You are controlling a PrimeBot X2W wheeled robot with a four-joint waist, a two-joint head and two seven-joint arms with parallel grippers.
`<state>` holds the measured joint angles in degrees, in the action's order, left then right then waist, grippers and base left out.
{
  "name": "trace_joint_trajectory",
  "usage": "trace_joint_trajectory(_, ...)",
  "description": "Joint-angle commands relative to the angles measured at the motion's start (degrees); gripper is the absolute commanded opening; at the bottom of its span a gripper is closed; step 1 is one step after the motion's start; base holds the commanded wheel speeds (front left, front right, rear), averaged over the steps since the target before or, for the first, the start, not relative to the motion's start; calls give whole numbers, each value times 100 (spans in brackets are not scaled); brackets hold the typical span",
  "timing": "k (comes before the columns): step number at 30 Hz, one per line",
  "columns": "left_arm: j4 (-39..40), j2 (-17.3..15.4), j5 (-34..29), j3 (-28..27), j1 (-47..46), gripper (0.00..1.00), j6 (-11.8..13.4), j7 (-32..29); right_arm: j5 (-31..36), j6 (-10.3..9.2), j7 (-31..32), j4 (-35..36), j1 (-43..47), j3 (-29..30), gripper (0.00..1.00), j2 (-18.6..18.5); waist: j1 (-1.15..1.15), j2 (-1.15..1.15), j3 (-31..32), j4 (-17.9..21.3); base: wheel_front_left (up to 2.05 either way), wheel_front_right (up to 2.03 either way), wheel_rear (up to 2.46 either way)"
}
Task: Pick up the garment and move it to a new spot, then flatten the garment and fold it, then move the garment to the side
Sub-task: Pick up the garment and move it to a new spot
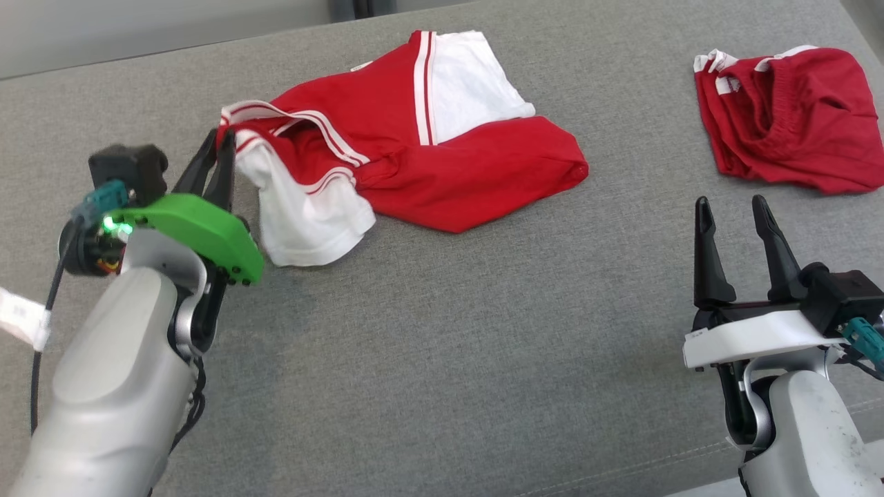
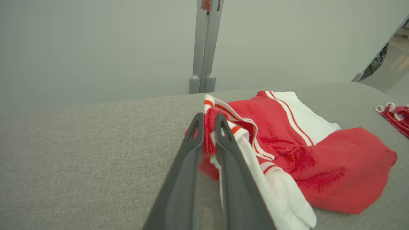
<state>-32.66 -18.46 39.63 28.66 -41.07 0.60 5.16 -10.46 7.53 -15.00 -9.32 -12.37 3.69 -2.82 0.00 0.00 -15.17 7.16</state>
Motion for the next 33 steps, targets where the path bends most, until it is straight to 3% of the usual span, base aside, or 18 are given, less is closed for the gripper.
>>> trace_joint_trajectory(1, -103, -23, 31, -33, 201, 0, 56, 138, 16, -9, -25, -7, -38, -2, 100, -14, 0, 0, -35, -27, 0, 0, 0)
trace_joint_trajectory(6, -585, 144, 205, -154, 712, 0, 157, 548, 83, -9, -24, -119, -23, -44, 100, -14, 0, 0, -6, -152, 0, 0, 0)
trace_joint_trajectory(13, -910, 337, 367, -238, 951, 0, 108, 768, 112, -9, -25, -228, -31, -154, 100, -14, 0, 0, 78, -271, 0, 0, 0)
trace_joint_trajectory(14, -931, 355, 370, -254, 959, 14, 104, 795, 116, -9, -25, -240, -30, -160, 100, -14, 0, 0, 91, -281, 0, 0, 0)
trace_joint_trajectory(16, -955, 394, 377, -295, 984, 91, 95, 862, 124, -9, -25, -267, -26, -170, 100, -14, 0, 0, 120, -297, 0, 0, 0)
trace_joint_trajectory(17, -956, 407, 376, -327, 1001, 100, 89, 900, 126, -9, -25, -279, -20, -174, 100, -14, 0, 0, 140, -305, 0, 0, 0)
trace_joint_trajectory(24, -584, 468, 223, -567, 1203, 100, -34, 1006, 228, -9, -25, -348, 15, -221, 100, -14, 0, 0, 378, -321, 0, 0, 0)
trace_joint_trajectory(33, 1095, 775, -561, -1599, 2537, 100, -69, 1004, 491, -9, -22, -449, 120, -231, 100, -14, 0, 0, 833, -313, 0, 0, 0)
